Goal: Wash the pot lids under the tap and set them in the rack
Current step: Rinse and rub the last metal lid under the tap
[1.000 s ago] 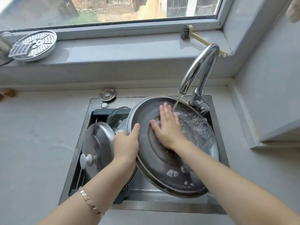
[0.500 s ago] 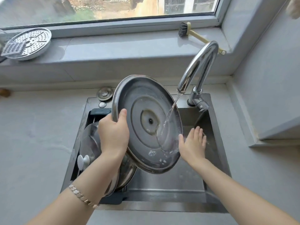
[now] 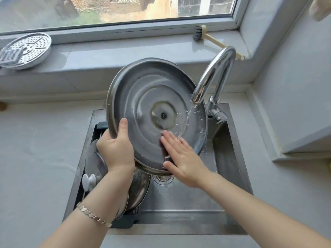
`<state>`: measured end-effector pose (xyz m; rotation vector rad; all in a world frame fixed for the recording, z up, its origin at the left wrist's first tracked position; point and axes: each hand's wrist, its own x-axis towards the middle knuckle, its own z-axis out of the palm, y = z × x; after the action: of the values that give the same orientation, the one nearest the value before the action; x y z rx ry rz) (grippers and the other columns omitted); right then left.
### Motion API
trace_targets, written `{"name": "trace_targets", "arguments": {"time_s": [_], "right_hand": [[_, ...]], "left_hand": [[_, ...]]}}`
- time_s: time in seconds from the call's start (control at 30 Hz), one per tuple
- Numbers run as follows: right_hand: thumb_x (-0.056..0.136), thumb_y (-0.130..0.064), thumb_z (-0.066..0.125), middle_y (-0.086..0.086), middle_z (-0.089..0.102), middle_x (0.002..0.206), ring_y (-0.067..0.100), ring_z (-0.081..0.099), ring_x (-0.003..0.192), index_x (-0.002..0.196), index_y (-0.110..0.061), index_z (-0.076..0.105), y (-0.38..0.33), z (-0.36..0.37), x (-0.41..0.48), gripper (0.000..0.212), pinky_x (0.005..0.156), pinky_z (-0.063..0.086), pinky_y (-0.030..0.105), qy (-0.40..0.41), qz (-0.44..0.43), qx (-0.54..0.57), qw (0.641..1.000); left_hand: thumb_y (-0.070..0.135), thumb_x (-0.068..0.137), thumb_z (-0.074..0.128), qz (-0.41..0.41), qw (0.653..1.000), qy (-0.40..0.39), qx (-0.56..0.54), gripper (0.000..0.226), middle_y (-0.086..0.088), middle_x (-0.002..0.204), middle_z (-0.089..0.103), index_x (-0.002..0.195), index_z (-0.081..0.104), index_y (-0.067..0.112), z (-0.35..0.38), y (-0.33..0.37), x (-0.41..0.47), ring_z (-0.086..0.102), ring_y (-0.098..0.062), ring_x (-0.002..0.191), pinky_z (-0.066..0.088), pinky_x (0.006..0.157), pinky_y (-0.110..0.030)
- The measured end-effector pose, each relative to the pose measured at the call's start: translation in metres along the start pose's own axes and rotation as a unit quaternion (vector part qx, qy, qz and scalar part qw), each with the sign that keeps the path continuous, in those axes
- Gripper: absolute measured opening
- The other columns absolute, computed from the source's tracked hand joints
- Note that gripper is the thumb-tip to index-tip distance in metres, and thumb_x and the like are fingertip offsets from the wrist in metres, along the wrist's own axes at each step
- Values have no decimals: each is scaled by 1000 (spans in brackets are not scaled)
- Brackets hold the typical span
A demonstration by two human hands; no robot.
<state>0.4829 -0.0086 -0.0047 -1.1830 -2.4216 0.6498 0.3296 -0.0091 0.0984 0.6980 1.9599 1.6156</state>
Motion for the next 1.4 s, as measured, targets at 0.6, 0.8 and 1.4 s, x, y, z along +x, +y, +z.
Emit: {"name": "trace_targets", "arguments": {"time_s": [0.6,0.8,1.4], "right_hand": [[78,-60,3,-4,-26,146,7,-23,140,146,-10,-10,-23,-9,-14,85,115,-14,24,-66,125,34,989],[95,-52,19,11,-17,155,19,-18,143,147,-5,-8,29,-19,-2,75,117,-11,33,-1,362,-41,931],[98,-35,21,1,-8,158,9,-9,144,149,-14,0,-37,-21,52,59,117,-7,28,-138,3,-22,990]], "left_hand": [[24,89,61,4,1000,11,-3,36,0,60,48,57,49,11,7,-1,-15,42,-12,60,39,58,-24],[29,88,61,-33,998,-55,25,29,-8,68,45,71,57,5,6,-13,-18,41,-19,64,38,63,-31],[30,88,61,-232,967,-106,-22,26,-13,80,68,70,64,12,2,-47,-41,65,-29,87,51,89,-47]]}}
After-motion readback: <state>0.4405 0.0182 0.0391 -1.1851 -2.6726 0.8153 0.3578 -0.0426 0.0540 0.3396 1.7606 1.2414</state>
